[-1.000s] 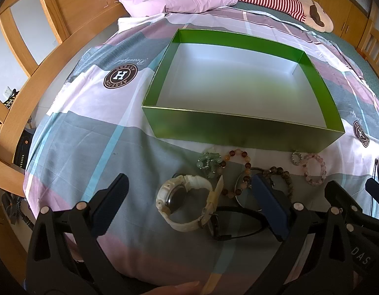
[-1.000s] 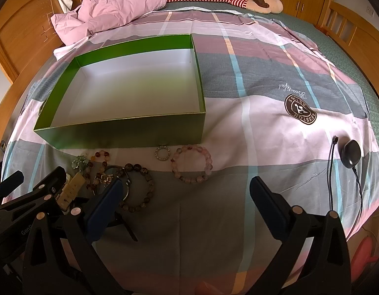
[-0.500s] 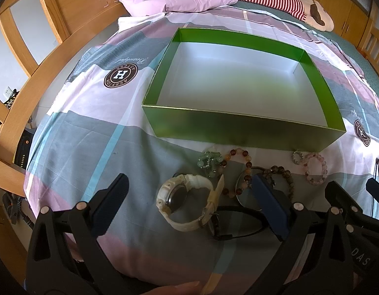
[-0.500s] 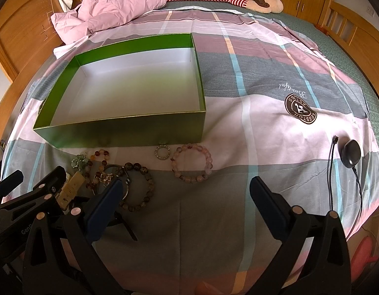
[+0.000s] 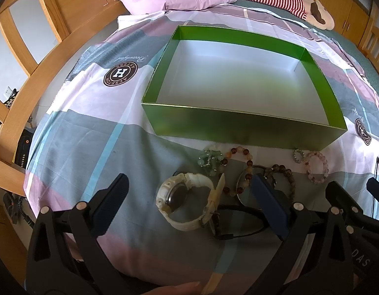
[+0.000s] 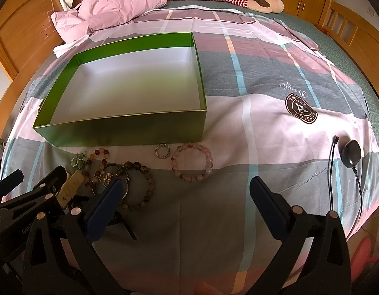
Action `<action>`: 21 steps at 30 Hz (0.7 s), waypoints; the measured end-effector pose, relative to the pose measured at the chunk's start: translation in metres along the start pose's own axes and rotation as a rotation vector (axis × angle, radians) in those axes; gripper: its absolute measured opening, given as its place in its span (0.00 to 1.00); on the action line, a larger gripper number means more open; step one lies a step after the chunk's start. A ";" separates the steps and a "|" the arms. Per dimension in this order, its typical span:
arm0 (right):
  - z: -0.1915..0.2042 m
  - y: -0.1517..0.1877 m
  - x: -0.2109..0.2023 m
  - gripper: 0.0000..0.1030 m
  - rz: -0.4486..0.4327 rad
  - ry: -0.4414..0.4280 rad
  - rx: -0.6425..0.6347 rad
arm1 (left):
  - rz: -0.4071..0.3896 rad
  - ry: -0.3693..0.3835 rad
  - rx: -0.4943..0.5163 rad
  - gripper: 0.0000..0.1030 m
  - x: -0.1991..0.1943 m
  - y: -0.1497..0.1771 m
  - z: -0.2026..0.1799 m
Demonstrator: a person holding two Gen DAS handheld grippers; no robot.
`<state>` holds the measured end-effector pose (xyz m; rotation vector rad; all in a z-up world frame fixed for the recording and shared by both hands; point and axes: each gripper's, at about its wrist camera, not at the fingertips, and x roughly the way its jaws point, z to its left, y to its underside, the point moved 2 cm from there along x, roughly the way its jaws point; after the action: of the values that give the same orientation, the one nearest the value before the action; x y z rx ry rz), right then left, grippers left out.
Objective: Organize jewelry
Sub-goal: 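Grasp the white watch with the left tool while the right tool grasps the black-strap watch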
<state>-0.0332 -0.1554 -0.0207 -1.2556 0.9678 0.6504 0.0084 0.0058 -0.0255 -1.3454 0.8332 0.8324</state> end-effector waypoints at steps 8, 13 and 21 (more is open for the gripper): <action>-0.030 -0.004 0.008 0.98 -0.031 0.100 0.015 | 0.047 -0.017 -0.095 0.96 0.010 -0.005 0.025; -0.042 0.005 0.031 0.81 0.060 0.054 0.016 | 0.093 -0.036 -0.122 0.96 0.018 -0.004 0.034; 0.014 0.020 0.044 0.43 0.124 -0.094 -0.116 | 0.170 -0.032 -0.208 0.73 0.035 0.000 0.051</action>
<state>-0.0266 -0.1418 -0.0687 -1.2620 0.9461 0.8663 0.0260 0.0575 -0.0538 -1.4524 0.8622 1.0954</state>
